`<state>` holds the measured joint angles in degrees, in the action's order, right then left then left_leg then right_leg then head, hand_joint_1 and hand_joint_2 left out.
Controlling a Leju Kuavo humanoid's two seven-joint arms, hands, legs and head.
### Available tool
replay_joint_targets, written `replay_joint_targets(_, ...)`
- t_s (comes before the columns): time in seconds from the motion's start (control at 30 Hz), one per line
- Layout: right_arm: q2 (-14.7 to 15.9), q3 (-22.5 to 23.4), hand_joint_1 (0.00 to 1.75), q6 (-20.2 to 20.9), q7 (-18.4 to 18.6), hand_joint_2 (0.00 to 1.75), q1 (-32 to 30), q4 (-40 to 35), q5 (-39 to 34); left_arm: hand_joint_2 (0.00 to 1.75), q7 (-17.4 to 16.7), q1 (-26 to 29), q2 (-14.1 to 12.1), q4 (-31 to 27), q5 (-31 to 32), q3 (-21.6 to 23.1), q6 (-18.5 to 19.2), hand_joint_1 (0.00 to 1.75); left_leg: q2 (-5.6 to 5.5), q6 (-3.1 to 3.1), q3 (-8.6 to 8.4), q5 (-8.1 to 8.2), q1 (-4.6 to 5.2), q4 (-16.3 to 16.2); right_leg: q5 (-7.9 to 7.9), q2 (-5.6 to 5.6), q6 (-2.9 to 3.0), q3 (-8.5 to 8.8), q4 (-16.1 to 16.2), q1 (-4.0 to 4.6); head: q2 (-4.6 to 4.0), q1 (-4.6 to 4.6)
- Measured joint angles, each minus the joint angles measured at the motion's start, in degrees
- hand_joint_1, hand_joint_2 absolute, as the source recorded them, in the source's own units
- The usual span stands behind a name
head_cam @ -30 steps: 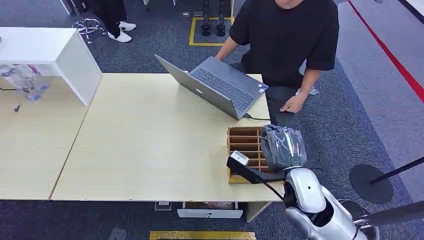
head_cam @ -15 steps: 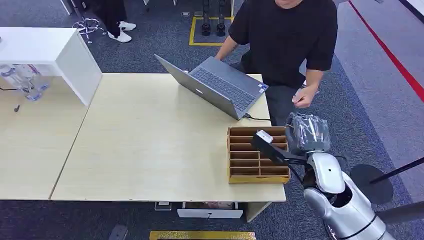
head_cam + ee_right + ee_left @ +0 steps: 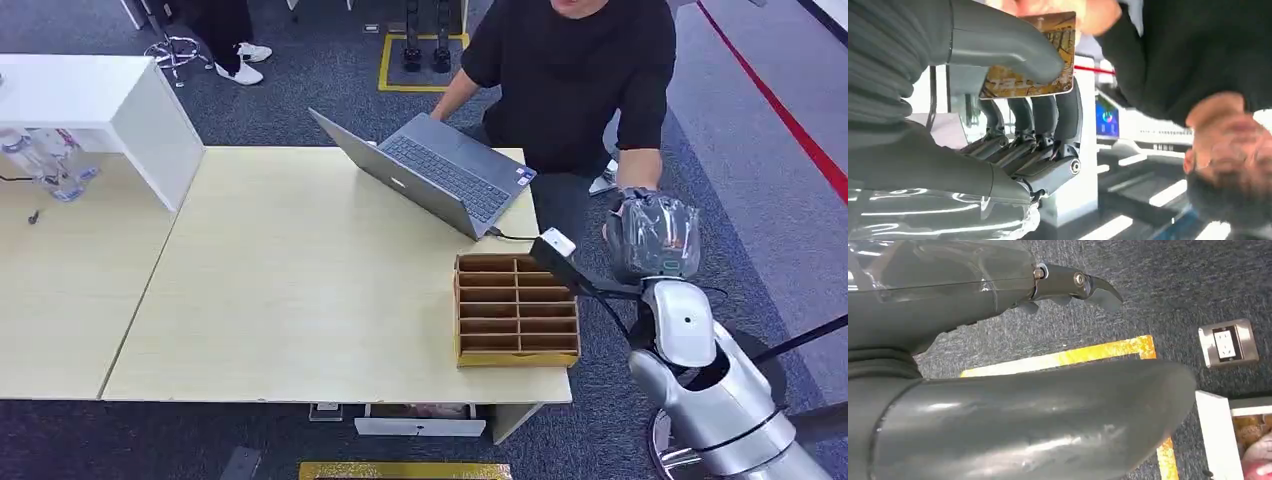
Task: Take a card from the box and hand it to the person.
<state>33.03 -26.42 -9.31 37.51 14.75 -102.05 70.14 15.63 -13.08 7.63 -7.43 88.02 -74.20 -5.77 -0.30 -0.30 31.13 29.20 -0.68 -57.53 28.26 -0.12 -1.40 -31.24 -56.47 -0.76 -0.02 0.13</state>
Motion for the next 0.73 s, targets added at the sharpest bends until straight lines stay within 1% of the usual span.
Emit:
replay_joint_targets(0.03,0.0,0.09,1.31,-0.61,-0.22,1.75,0.09,0.0,0.55,0.0,0.0,-0.01,0.0,0.0,0.0,0.09,0.0,0.0,0.0,0.0,0.0,0.0,0.0,0.0,0.0,0.0,0.0,0.0,0.0,0.0,0.0,0.0)
replay_joint_targets(0.17,-0.02,0.54,1.4,-3.15,-1.09,1.75,0.14,0.0,3.32,0.0,-0.02,-0.03,0.04,0.0,0.0,0.31,0.0,0.0,0.0,0.0,0.0,0.0,0.0,0.0,0.0,0.0,0.0,0.0,0.0,0.0,0.0,0.02)
replay_joint_targets(0.27,-0.02,0.76,1.36,-4.23,-1.46,1.75,0.14,0.0,4.54,0.0,-0.02,-0.04,0.2,0.0,0.0,0.42,0.0,0.0,0.0,0.0,0.0,0.0,0.0,0.0,0.0,0.0,0.0,0.0,0.0,0.0,0.0,0.0)
replay_joint_targets(0.33,-0.07,0.87,1.38,-4.46,-1.62,1.75,0.14,0.11,4.78,0.0,-0.02,-0.05,0.31,0.0,0.0,0.66,-0.02,0.0,0.0,0.0,0.0,0.0,0.0,0.0,0.0,0.0,0.0,0.0,0.0,0.0,0.0,0.0)
replay_joint_targets(0.37,-0.11,0.96,1.33,-4.43,-1.7,1.75,0.14,0.24,4.81,0.0,-0.02,-0.05,0.37,0.0,0.0,0.81,-0.02,0.0,0.0,0.0,0.0,0.0,0.0,0.0,0.0,0.0,0.0,0.0,0.0,0.0,0.0,0.02)
replay_joint_targets(0.4,-0.2,1.09,1.22,-4.29,-1.79,1.75,0.14,0.39,4.81,0.0,-0.02,-0.05,0.42,0.0,0.0,0.81,-0.02,0.0,0.0,0.0,0.0,0.0,0.0,0.0,0.0,0.0,0.0,0.0,0.0,0.0,0.0,0.0)
replay_joint_targets(0.43,-0.24,1.2,0.49,-4.17,-1.81,1.75,0.13,0.46,4.78,0.0,-0.02,-0.06,0.42,0.0,0.0,0.83,-0.02,0.0,0.0,0.0,0.0,0.0,0.0,0.0,0.0,0.0,0.0,0.0,0.0,0.0,0.0,0.02)
replay_joint_targets(0.47,-0.31,1.29,0.0,-3.95,-1.83,1.75,0.13,0.61,4.63,0.0,-0.02,-0.06,0.42,0.0,0.0,0.83,-0.02,0.0,0.0,0.0,0.0,0.0,0.0,0.0,0.0,0.0,0.0,0.0,0.0,0.0,0.0,0.0)
replay_joint_targets(0.53,-0.46,1.29,0.0,-3.21,-1.97,1.75,0.13,1.01,4.41,0.0,-0.04,-0.09,0.42,0.0,0.0,0.92,-0.02,0.0,0.0,0.0,0.0,0.0,0.0,0.0,0.0,0.0,0.0,0.0,0.0,0.0,0.0,-0.02)
replay_joint_targets(0.63,-0.48,1.31,0.0,1.76,-1.4,1.75,0.12,1.79,2.35,0.0,-0.55,-0.15,0.5,0.0,0.0,0.92,0.0,0.0,0.0,0.0,0.0,0.0,0.0,0.0,0.0,0.0,0.0,0.0,0.0,0.0,0.0,0.02)
replay_joint_targets(0.73,-0.48,1.29,0.0,4.02,-0.99,1.75,0.06,2.71,1.25,0.0,-0.81,-0.22,0.5,0.0,0.0,0.94,0.0,0.0,0.0,0.0,0.0,0.0,0.0,0.0,0.0,0.0,0.0,-0.01,0.0,0.0,0.0,0.0)
